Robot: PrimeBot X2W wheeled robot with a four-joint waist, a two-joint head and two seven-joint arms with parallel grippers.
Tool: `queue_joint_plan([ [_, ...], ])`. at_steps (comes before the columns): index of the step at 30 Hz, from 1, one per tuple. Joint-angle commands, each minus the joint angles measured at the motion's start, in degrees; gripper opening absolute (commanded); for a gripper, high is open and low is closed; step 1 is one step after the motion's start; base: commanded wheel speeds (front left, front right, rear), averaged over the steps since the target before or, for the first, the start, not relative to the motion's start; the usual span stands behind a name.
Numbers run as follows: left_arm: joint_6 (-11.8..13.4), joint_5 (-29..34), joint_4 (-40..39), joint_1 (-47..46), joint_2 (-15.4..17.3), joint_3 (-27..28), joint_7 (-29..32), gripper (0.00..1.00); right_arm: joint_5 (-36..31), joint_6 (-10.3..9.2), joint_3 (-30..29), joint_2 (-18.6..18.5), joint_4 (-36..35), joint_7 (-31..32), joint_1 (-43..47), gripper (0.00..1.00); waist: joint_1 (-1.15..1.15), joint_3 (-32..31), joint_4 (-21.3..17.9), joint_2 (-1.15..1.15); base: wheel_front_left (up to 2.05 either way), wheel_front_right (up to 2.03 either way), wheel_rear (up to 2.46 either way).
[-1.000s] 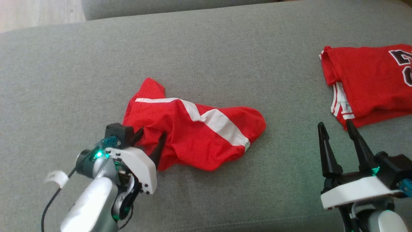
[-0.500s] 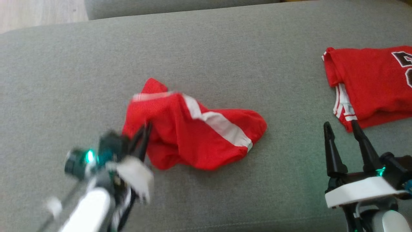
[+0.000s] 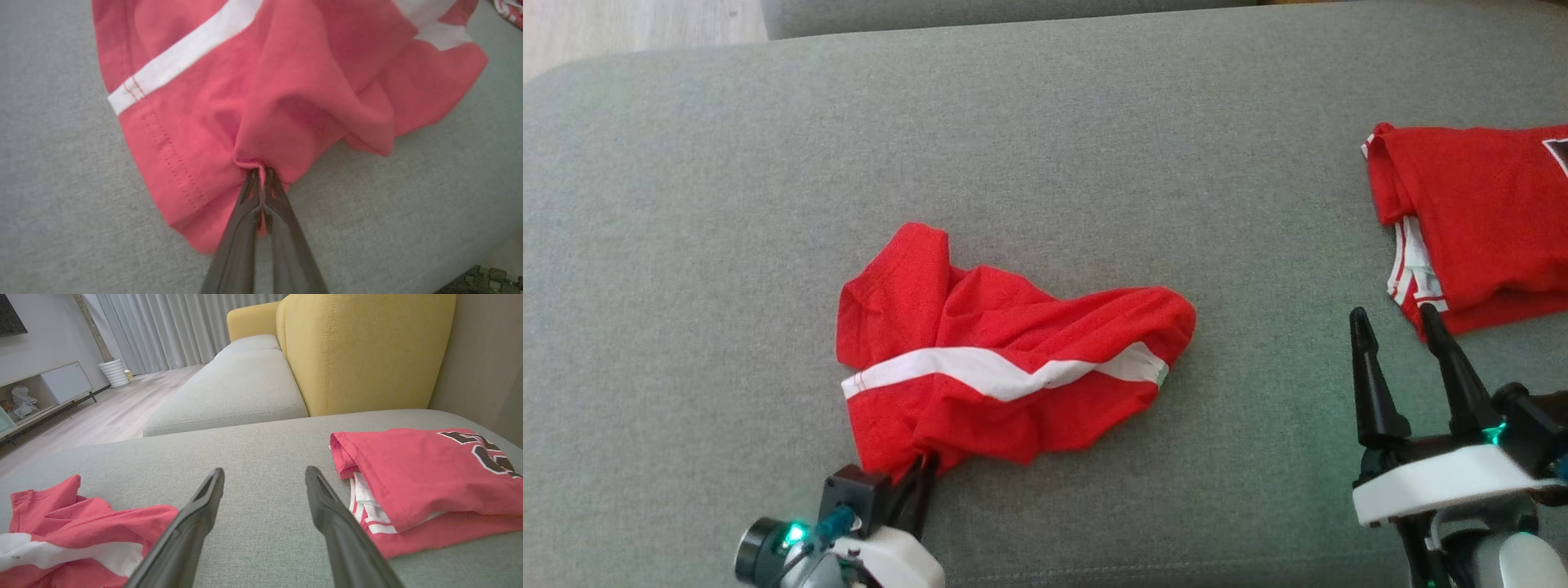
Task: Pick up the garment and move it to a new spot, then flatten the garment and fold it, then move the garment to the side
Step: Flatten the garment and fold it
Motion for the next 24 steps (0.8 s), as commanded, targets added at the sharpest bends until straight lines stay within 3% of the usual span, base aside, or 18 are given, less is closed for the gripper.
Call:
queue_joint_plan([
  [1, -0.29, -1.07, -0.08, -2.79, -0.57, 2.33, -1.28, 0.07, 0.49, 0.39, 1.27, -0.31, -2.32, 0.19, -1.76, 1.00, 0.00, 0.08, -0.14, 0.00, 0.00, 0.00, 0.00],
  [2, -0.47, -1.65, 0.63, -3.09, -1.11, 2.54, -1.80, 0.47, 0.47, 0.39, 1.25, -0.31, -2.40, 0.25, -1.78, 1.00, 0.00, 0.10, -0.20, 0.00, 0.00, 0.00, 0.00],
  [3, -0.66, -2.15, 1.30, -3.32, -1.57, 2.69, -2.25, 1.00, 0.43, 0.39, 1.22, -0.31, -2.46, 0.29, -1.78, 1.00, 0.00, 0.05, -0.25, 0.00, 0.00, 0.00, 0.00],
  [10, 0.39, -4.72, 2.03, -2.13, -4.13, 4.88, -8.46, 1.00, -0.78, 0.39, 1.43, -0.31, -3.33, 0.61, -1.57, 1.00, 0.00, -1.82, -0.24, 0.00, 0.00, 0.00, 0.00],
  [16, 0.87, -5.19, -3.76, -1.00, -5.20, 6.94, -12.81, 1.00, -1.24, 0.39, 1.24, -0.31, -3.63, 1.02, -0.82, 1.00, 0.00, -3.32, 0.62, 0.00, 0.00, 0.00, 0.00],
  [24, 2.90, -2.23, -11.17, -1.66, -5.24, 11.03, -13.87, 1.00, -2.18, 0.39, 1.83, -0.31, -4.00, 1.33, -0.39, 1.00, 0.00, -5.02, 1.23, 0.00, 0.00, 0.00, 0.00],
])
